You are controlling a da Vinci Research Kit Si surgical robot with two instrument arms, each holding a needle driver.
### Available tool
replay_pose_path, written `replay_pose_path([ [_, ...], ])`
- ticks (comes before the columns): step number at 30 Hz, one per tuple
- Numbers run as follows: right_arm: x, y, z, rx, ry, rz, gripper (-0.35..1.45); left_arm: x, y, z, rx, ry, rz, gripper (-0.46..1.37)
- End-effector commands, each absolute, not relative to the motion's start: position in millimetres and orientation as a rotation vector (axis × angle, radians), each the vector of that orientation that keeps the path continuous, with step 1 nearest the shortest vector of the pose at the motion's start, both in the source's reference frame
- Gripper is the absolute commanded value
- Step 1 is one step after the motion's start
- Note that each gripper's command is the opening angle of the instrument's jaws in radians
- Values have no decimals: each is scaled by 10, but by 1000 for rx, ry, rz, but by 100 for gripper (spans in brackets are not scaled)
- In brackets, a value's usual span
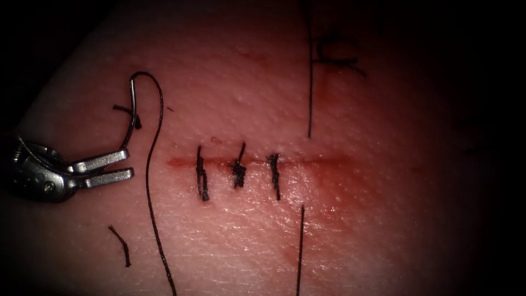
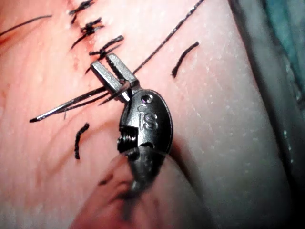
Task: Wound Closure
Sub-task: Use the right gripper to continously pull the suture through the cut
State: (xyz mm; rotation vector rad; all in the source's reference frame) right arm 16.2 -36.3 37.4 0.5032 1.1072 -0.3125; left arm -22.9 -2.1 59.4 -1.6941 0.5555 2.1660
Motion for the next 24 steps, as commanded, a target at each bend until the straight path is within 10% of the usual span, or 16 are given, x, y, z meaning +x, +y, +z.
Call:
replay_pose_path([
  [1,162,-368,370,531,1108,-309,-35,-228,-21,593,-1700,545,2172,-35],
  [8,164,-388,356,584,1125,-300,-25,-227,-21,592,-1701,543,2171,-35],
  [10,157,-380,353,500,1160,-223,112,-228,-21,592,-1700,544,2171,-35],
  [16,114,-340,342,394,1165,-89,145,-229,-22,592,-1700,548,2178,-35],
  [24,26,-272,323,303,1160,15,144,-228,-20,591,-1701,545,2177,-35],
])
